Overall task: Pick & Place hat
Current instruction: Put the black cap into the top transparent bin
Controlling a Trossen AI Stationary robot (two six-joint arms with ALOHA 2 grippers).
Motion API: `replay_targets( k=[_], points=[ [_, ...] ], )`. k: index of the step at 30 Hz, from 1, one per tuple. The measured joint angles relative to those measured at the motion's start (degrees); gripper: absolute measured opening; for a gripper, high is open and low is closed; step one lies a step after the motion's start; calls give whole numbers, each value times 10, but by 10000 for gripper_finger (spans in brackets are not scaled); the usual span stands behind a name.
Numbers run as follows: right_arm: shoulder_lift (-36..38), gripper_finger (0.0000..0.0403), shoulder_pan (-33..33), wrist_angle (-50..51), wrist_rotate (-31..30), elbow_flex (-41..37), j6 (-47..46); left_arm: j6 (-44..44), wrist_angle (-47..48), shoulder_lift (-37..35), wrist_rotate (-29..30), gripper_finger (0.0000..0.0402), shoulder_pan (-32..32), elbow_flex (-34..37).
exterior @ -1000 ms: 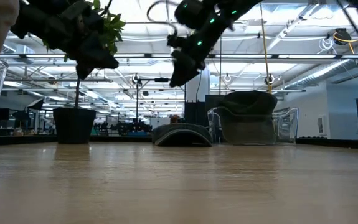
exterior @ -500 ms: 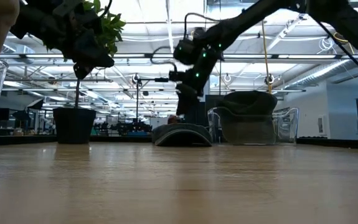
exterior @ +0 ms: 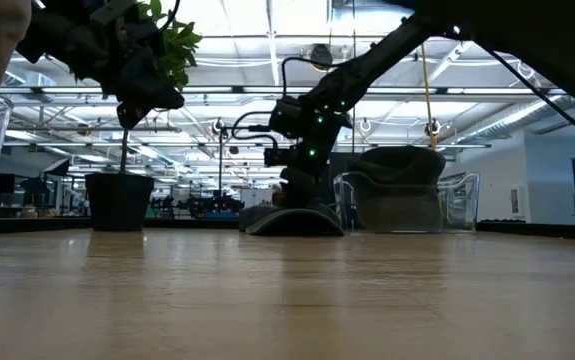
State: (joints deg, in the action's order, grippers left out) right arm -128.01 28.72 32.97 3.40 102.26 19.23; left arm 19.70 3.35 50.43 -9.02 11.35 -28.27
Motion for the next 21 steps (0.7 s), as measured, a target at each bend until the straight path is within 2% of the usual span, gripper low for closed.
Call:
replay_targets(
  k=[3, 6, 9, 15, 21],
  points=[
    [-12, 262, -1, 4, 27, 0, -1, 6, -1, 0, 0, 15, 0, 0],
    [-24, 229, -11, 14, 22, 0, -1, 11, -1, 0, 0, 5, 0, 0],
    [-27, 181, -19, 15, -23, 0, 3, 15, -1, 0, 0, 8, 0, 0],
    [-25, 69, -17, 6, -53, 0, 62, 16, -1, 0, 5, 12, 0, 0],
    [-10, 41, -19, 7, -64, -2, 67, 16, -2, 0, 10, 12, 0, 0]
  ],
)
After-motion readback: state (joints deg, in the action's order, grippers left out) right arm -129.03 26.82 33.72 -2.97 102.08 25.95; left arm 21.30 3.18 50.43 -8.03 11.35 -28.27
